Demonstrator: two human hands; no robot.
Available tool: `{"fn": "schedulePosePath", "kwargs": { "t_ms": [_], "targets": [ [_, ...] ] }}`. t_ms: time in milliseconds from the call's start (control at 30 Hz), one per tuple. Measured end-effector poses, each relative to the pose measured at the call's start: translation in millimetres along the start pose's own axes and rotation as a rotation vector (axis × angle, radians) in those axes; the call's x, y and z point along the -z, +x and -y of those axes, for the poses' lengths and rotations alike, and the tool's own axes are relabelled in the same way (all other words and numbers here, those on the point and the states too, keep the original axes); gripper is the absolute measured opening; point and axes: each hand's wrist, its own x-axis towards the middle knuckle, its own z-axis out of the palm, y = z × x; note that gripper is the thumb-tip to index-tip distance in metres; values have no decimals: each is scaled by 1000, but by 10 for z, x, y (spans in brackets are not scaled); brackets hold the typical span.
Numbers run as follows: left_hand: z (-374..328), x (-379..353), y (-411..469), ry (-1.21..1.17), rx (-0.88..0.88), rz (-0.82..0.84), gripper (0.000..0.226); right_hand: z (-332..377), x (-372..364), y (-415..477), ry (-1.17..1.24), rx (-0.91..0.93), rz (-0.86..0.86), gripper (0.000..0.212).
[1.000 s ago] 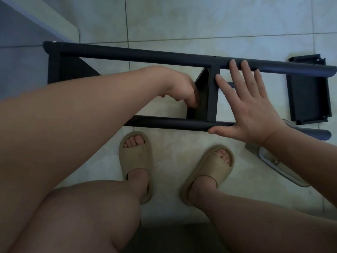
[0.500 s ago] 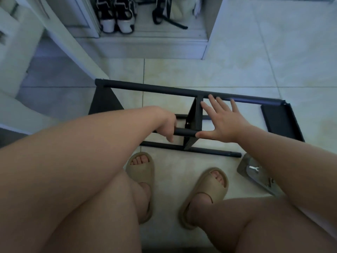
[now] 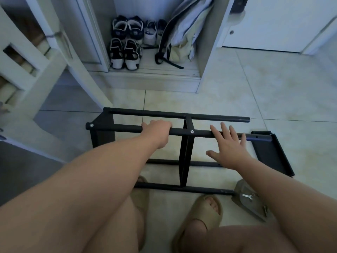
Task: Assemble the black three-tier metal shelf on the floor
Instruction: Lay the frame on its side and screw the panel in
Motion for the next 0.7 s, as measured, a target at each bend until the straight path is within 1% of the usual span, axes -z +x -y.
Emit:
{"fn": "schedulePosePath", "kwargs": {
  "t_ms": [133, 300, 400, 467, 633, 700],
  "targets": [
    [91, -110, 308, 45, -14, -141, 36, 28, -117, 352, 32, -3, -82, 81],
    [237, -234, 977, 98, 9, -318, 51, 12, -293, 1102, 109, 4, -218, 76],
    [349, -350, 1487, 117, 12, -395, 50, -26, -438, 1664, 100, 9, -256, 76],
    [439, -446, 1843, 119, 10, -406, 46, -51, -572, 2029, 101, 19, -260, 78],
    [663, -682, 2536, 121, 18, -307, 45, -69, -958, 2755, 95, 50, -191, 82],
    [710, -786, 2695, 107, 23, -297, 46, -63, -1075, 2921, 116, 60, -173, 83]
  ]
}}
